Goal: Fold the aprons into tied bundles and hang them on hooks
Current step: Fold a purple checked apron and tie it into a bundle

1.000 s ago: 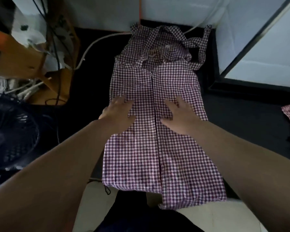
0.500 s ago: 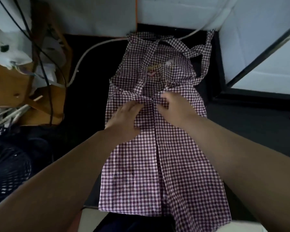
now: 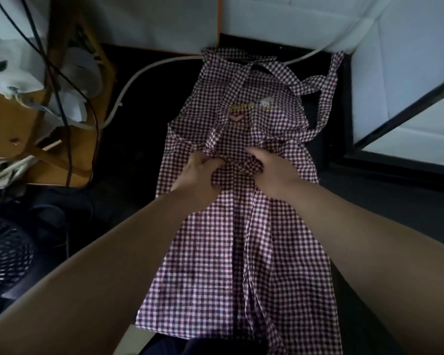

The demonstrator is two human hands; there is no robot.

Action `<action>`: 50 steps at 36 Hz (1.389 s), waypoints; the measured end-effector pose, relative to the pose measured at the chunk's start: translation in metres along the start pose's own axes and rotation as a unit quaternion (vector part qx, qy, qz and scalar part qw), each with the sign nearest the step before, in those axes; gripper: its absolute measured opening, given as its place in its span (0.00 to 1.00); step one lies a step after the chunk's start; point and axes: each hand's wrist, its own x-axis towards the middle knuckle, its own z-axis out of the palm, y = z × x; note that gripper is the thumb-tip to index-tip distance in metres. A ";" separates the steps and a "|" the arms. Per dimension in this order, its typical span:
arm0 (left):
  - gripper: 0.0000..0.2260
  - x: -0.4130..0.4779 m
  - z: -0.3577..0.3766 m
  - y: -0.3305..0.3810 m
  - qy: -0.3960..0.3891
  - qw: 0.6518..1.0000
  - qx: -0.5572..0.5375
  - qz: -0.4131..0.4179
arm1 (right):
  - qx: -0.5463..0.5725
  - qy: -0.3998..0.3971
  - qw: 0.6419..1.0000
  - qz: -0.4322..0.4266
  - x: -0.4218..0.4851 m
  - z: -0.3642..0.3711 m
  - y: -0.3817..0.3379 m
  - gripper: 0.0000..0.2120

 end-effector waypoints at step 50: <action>0.12 0.005 -0.095 -0.020 0.362 0.854 -0.216 -0.305 | -0.127 0.072 0.989 0.011 0.005 0.000 -0.014 0.15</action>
